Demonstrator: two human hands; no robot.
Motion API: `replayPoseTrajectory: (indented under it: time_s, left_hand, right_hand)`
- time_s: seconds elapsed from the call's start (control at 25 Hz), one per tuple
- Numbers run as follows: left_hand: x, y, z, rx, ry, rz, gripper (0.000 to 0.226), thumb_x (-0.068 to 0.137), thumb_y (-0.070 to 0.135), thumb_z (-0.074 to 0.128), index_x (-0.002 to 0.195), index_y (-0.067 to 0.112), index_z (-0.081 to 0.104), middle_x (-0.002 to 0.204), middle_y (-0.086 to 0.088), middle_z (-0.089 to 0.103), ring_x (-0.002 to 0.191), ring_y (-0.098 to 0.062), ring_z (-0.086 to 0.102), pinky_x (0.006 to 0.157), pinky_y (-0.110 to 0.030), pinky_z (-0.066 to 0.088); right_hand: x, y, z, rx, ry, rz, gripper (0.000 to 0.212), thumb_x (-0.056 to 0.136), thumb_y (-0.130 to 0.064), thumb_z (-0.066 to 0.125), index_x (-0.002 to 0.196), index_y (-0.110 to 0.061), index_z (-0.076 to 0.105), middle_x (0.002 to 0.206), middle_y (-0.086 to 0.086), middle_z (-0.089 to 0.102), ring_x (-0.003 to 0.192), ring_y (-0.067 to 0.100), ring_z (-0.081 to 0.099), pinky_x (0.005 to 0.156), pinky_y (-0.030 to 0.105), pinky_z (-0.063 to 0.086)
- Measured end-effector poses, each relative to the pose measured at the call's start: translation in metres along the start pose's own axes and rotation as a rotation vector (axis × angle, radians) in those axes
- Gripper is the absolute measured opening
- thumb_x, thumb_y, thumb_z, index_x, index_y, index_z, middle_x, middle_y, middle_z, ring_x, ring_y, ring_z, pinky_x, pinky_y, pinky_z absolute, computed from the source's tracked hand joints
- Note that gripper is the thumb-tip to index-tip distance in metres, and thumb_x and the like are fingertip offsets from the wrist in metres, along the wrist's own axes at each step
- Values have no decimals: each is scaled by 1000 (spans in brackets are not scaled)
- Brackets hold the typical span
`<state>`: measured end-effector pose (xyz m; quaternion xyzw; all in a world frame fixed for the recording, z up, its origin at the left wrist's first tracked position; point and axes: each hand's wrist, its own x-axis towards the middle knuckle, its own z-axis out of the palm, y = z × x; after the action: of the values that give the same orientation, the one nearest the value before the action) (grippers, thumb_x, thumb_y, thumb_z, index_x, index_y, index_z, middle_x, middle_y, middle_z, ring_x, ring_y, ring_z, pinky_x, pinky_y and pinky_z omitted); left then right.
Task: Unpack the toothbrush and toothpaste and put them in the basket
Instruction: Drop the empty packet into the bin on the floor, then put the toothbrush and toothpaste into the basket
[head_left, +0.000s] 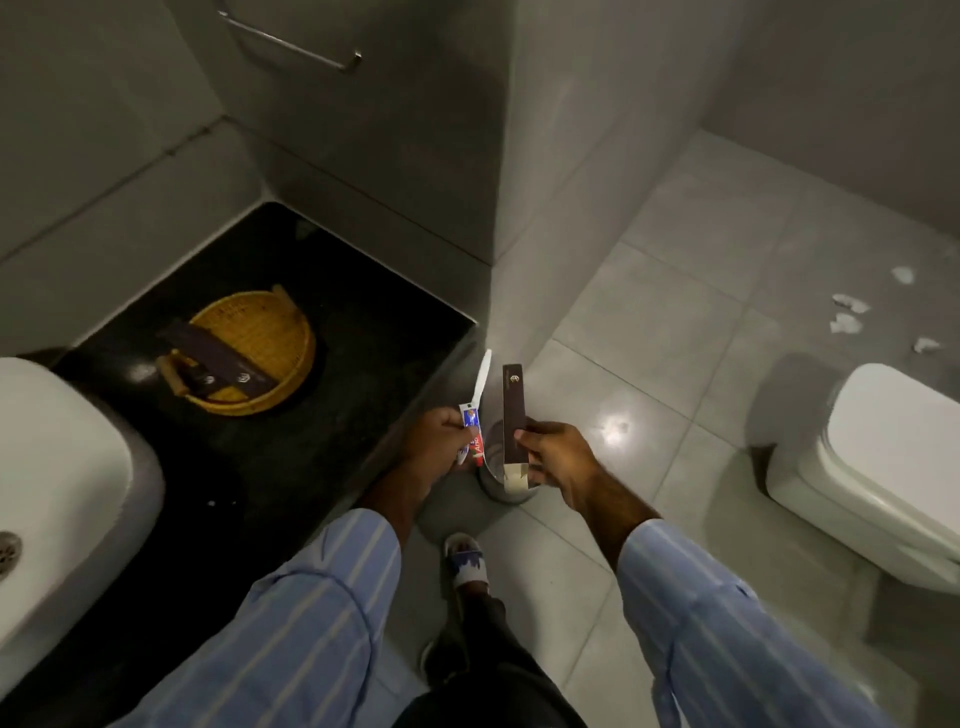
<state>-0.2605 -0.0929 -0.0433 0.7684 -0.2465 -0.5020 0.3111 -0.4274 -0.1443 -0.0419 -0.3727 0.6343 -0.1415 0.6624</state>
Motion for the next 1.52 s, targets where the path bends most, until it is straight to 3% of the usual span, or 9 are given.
replayPoseTrajectory:
  time_s: [0.36, 0.6, 0.76, 0.92, 1.08, 1.16, 1.24, 1.4, 1.52]
  left_hand:
    - [70, -54, 49, 245, -108, -69, 13, 84, 20, 72, 86, 28, 62, 96, 0, 67, 88, -19, 67, 78, -43, 61]
    - [106, -77, 52, 257, -127, -119, 20, 87, 15, 69, 81, 32, 60, 96, 1, 67, 84, -14, 67, 62, -32, 61]
    - [111, -75, 49, 269, -124, -127, 19, 86, 16, 70, 83, 31, 59, 103, -3, 67, 87, -18, 67, 67, -35, 62]
    - [98, -47, 39, 288, -125, -82, 13, 88, 16, 68, 98, 21, 62, 110, -8, 70, 88, -21, 71, 67, -36, 62]
    - [73, -6, 17, 390, -156, -30, 24, 90, 12, 66, 113, 8, 62, 114, -16, 68, 101, -32, 68, 83, -48, 60]
    - [60, 17, -1, 519, -139, 76, 20, 90, 12, 66, 109, 7, 65, 111, -16, 70, 99, -29, 68, 87, -44, 58]
    - [47, 44, -24, 635, -97, 199, 17, 89, 14, 66, 106, 8, 67, 109, -13, 71, 97, -25, 68, 87, -37, 56]
    - [24, 89, -70, 749, -62, 342, 23, 91, 20, 64, 113, 16, 66, 113, -5, 69, 102, -17, 64, 89, -31, 51]
    - [6, 112, -106, 724, -26, 400, 27, 89, 20, 67, 115, 16, 67, 113, -4, 70, 99, -15, 65, 86, -28, 53]
  right_hand:
    - [97, 80, -27, 221, 56, 286, 18, 98, -21, 52, 97, -8, 65, 89, 9, 68, 80, 24, 65, 63, 30, 52]
    - [155, 95, -24, 460, 59, 367, 11, 97, -18, 57, 94, -11, 65, 83, 8, 68, 73, 20, 63, 52, 27, 51]
    - [165, 95, -22, 624, 18, 439, 10, 95, -14, 59, 97, -5, 63, 69, 11, 65, 64, 19, 60, 69, 30, 56]
    - [151, 69, -21, 335, -39, 327, 13, 93, -17, 59, 98, -6, 66, 69, 5, 64, 63, 15, 62, 59, 26, 58]
    - [124, 2, -10, -360, 64, -268, 19, 91, -15, 63, 109, -11, 69, 105, 4, 68, 96, 21, 66, 84, 29, 59]
    - [105, -38, -7, -675, -100, -572, 24, 92, -15, 65, 115, -7, 69, 116, 8, 66, 106, 23, 64, 89, 21, 53]
    - [86, -77, 0, -1060, -254, -761, 30, 93, -24, 63, 119, -9, 69, 123, 9, 65, 111, 23, 62, 97, 27, 50]
    - [44, -136, 29, -1363, -359, -770, 33, 96, -31, 59, 122, -14, 70, 123, 8, 69, 108, 24, 64, 99, 35, 51]
    - [18, -167, 48, -1342, -373, -827, 32, 96, -28, 59, 119, -9, 71, 119, 12, 71, 105, 26, 66, 94, 27, 50]
